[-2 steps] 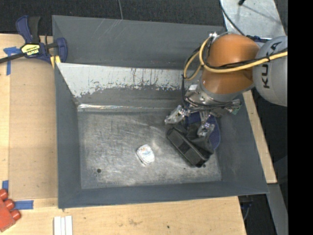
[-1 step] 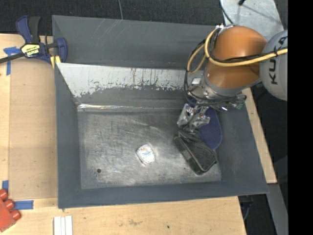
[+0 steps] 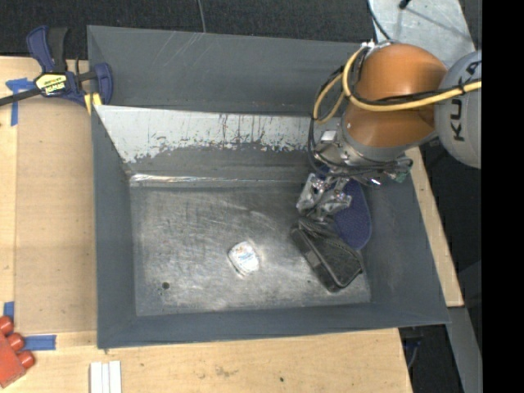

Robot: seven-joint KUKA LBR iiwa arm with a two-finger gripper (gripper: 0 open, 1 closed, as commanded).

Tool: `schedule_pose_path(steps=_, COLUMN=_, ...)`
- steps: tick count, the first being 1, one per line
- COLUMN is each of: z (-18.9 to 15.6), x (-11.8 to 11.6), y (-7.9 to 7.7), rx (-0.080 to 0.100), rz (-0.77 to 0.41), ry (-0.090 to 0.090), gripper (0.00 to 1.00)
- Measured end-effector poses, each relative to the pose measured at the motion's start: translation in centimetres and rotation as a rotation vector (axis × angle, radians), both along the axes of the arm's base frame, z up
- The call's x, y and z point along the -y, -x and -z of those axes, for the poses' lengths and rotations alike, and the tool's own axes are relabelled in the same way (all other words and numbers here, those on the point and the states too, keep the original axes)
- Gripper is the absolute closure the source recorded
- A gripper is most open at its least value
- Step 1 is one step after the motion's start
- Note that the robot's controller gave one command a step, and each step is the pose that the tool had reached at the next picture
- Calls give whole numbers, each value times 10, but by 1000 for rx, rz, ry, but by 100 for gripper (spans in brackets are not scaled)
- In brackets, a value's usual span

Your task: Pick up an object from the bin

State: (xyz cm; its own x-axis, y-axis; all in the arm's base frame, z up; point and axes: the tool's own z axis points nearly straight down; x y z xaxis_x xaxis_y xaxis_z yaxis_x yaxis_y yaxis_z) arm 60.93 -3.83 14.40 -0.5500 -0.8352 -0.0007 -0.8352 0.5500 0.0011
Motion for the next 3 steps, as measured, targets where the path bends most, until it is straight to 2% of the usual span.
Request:
schedule_pose_path(steps=1, z=-3, x=0, y=-13, rx=1, rz=50, ry=0, gripper=100)
schedule_pose_path(steps=2, z=-48, x=-2, y=-10, rx=9, rz=76, ry=0, gripper=100)
schedule_pose_path(steps=3, z=-66, x=-5, y=-10, rx=8, rz=60, ry=0, gripper=100)
